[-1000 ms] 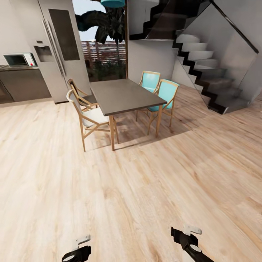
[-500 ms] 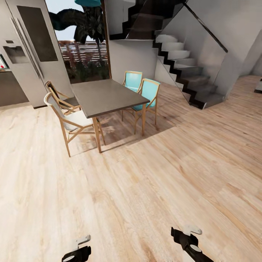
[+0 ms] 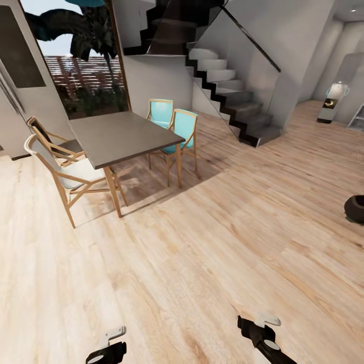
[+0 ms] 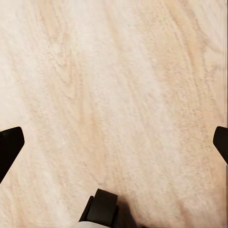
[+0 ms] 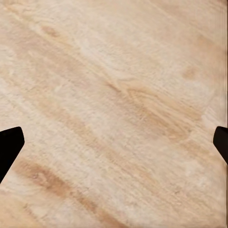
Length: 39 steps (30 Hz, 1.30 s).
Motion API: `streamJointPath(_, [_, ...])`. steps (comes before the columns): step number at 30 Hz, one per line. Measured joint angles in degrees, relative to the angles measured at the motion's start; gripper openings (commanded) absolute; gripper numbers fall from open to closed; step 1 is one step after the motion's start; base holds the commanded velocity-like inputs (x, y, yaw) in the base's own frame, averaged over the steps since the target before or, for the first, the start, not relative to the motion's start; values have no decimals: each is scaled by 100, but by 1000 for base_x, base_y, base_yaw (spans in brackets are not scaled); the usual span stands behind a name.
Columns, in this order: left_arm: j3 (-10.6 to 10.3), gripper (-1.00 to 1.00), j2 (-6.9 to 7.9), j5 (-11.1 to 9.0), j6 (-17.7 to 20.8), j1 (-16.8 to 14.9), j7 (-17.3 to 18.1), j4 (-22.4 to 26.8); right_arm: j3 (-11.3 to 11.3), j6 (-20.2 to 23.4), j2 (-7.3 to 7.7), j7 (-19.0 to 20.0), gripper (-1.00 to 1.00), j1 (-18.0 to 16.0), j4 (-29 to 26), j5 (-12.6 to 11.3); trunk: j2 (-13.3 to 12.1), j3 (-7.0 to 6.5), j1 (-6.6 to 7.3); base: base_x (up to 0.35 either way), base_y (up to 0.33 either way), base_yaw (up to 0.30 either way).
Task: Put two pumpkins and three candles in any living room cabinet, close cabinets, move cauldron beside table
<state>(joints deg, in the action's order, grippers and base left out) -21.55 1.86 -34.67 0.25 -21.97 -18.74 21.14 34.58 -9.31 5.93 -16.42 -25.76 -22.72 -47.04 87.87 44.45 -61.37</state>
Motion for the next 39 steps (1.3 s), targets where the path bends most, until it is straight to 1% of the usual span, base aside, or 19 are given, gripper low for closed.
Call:
streamJointPath(18, [6,100,-16,-1,-1,0,0,0,0,0,0,0,100,5,-6,1,0,0,0,5,0,-277])
streamJointPath(39, [-1,100,-18,-1,-1,0,0,0,6,0,0,0,100,0,-4,1,0,0,2,106,0,-277])
